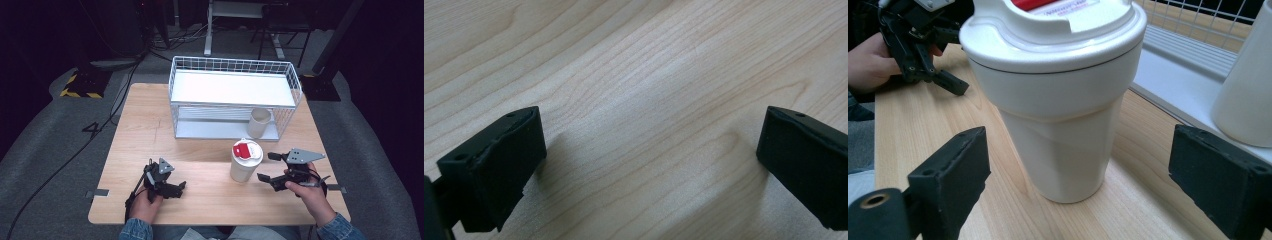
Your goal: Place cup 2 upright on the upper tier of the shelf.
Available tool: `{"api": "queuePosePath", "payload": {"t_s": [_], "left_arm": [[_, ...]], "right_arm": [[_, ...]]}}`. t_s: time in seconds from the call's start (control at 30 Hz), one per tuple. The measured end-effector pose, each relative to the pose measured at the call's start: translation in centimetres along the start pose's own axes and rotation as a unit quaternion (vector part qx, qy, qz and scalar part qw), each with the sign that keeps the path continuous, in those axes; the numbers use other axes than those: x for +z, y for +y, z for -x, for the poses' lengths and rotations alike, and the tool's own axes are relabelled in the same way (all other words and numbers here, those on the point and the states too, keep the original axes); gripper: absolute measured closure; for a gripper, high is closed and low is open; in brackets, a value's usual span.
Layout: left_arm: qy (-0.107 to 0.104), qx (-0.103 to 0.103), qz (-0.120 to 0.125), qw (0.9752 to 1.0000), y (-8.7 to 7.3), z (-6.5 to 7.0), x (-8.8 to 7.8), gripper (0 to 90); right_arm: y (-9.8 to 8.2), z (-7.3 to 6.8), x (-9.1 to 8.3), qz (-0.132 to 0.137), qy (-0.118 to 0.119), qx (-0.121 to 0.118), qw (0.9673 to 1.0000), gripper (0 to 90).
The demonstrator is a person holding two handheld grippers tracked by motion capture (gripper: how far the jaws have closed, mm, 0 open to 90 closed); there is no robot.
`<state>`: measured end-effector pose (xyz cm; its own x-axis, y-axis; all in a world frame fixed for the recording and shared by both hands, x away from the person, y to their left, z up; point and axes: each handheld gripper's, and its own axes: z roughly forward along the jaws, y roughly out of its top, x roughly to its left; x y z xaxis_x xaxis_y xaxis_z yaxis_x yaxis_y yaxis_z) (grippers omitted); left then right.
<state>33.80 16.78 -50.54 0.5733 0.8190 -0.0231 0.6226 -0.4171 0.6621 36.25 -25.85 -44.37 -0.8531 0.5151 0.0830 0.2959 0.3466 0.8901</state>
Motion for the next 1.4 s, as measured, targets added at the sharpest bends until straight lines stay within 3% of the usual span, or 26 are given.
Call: {"api": "queuePosePath", "payload": {"t_s": [0.6, 0.9, 1.4], "left_arm": [[0.001, 0.0, 0.001, 1.0, 0.0, 0.0, 0.0, 0.0], [0.001, 0.0, 0.001, 1.0, 0.0, 0.0, 0.0, 0.0], [0.001, 0.0, 0.001, 1.0, 0.0, 0.0, 0.0, 0.0]], "right_arm": [[-0.1, 0.1, 3.7, -0.012, 0.028, -0.015, 0.9994, 9.8], [-0.5, 0.2, 5.9, 0.012, 0.038, -0.009, 0.9992, 9.2], [-1.1, 0.2, 7.1, 0.033, 0.04, -0.024, 0.9983, 9.7]]}}
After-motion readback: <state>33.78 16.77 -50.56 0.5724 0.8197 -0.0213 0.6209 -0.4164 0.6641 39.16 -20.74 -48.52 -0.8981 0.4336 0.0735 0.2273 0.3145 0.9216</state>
